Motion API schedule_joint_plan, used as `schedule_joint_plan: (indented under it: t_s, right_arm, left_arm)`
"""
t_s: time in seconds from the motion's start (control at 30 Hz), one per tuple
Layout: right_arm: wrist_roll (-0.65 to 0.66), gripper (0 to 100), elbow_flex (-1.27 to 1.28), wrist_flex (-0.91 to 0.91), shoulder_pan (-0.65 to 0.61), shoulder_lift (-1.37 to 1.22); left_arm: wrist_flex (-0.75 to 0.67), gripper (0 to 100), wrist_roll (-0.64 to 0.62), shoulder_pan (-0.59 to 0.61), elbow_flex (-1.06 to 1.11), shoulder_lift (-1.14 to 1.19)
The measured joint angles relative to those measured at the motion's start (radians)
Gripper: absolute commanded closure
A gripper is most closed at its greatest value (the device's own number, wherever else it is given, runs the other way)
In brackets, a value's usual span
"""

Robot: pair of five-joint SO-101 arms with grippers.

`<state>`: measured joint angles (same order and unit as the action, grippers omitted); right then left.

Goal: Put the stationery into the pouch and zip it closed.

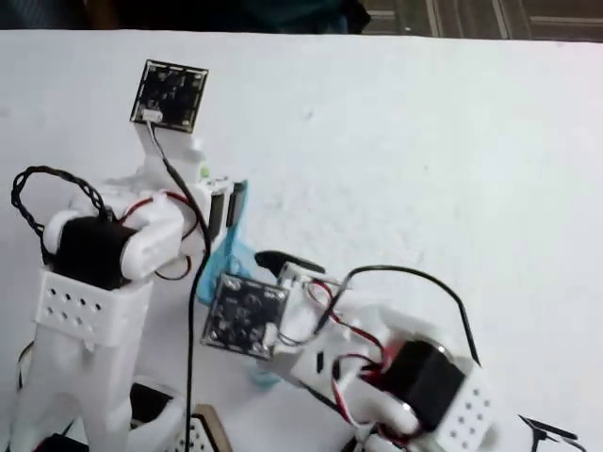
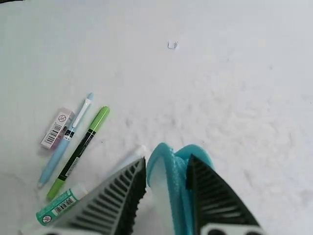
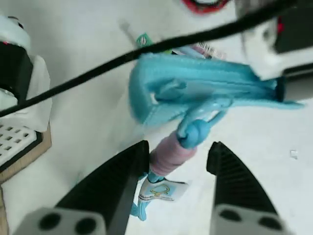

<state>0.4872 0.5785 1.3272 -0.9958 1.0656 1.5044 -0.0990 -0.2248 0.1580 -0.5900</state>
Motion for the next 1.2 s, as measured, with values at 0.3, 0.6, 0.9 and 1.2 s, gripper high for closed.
schedule_joint_plan:
  t_s: [0.3,0.6,0.9,1.2]
  right_arm:
    - [0.006,98.0,-0.008,-0.078,-0.003,0.023]
    - [0.054,98.0,-0.021,-0.091,0.077,0.023]
    - [0.055,98.1,-0.206,-0.091,0.239,0.025]
    - [0.06,98.1,-0.233,-0.118,0.265,0.025]
  left_arm:
    - [0.0,84,0.0,0.0,0.002,0.0]
    - [0.0,83,0.0,0.0,0.002,0.0]
    - [-0.011,70,-0.002,0.0,-0.06,0.012]
    - [0.121,70,-0.147,0.117,-0.39,0.041]
